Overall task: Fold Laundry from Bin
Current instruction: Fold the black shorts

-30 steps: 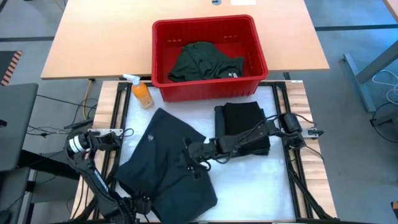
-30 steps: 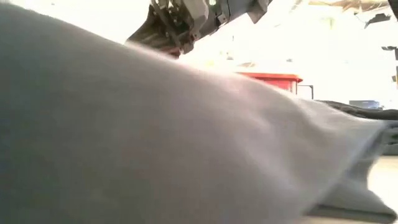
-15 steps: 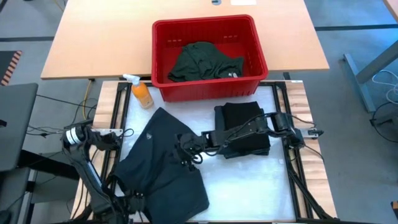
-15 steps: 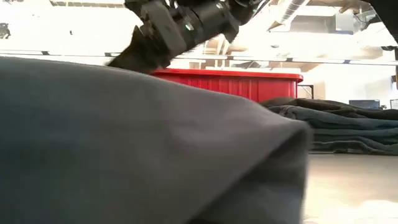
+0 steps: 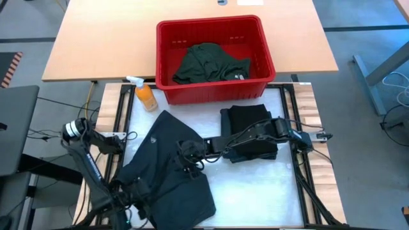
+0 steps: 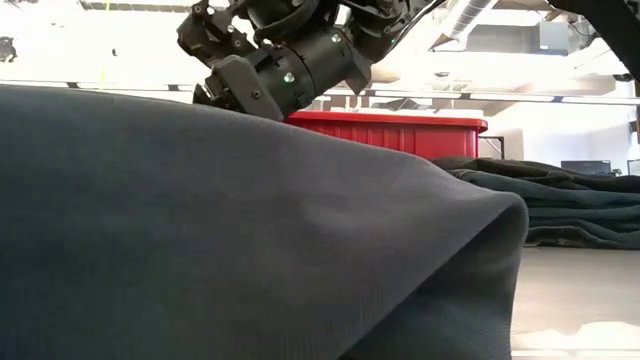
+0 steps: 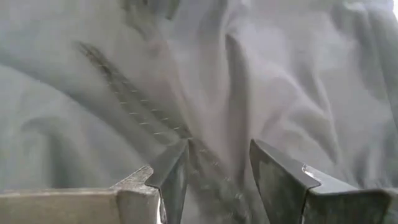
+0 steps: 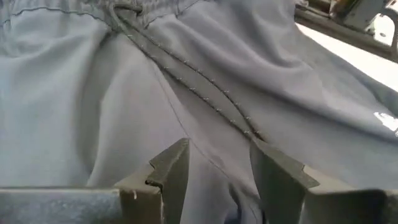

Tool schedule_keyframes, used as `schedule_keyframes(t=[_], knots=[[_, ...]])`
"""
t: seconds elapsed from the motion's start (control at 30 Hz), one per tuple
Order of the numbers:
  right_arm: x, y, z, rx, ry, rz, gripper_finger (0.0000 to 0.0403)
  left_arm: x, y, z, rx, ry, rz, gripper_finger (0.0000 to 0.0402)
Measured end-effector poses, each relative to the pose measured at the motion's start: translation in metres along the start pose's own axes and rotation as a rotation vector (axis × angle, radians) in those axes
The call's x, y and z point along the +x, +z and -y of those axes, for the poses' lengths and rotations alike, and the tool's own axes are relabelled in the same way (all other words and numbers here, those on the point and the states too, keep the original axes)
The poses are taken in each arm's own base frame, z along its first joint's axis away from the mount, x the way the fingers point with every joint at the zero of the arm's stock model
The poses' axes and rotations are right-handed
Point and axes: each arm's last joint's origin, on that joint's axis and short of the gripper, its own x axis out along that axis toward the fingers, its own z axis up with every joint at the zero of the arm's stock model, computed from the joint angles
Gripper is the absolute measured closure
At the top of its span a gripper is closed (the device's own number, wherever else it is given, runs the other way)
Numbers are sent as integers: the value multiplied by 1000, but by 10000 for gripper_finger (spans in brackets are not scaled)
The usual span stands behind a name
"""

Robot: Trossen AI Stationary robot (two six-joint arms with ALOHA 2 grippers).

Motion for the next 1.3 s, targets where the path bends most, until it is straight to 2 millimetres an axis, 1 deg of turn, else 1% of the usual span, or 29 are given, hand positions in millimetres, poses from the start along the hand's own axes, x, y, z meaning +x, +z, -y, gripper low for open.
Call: schedule_keyframes(t=[0.17,0.3,0.43,0.57,0.73,0.9,1.07,1.17,1.3], knots=[[-5,9,-1,-39,-8,41,206,28,1,0,-69,-61,15,241],[-3,7,-3,-40,28,42,207,49,1,-6,-70,-86,-20,241],[0,6,-6,-47,44,50,207,63,-1,-17,-64,-56,-57,241],[0,6,-7,-70,47,45,207,73,-8,-27,-62,-47,-108,241],[-1,4,0,-64,63,50,207,81,-13,-29,-91,-109,-124,241],[-4,15,7,-109,64,68,207,85,-16,-35,-96,-114,-138,241],[-9,29,9,-107,86,36,202,89,-21,-44,-126,-88,-179,241],[-6,26,9,-98,101,-8,198,90,-22,-45,-125,-84,-184,241],[5,11,7,-93,120,-67,198,91,-22,-45,-126,-88,-188,241]])
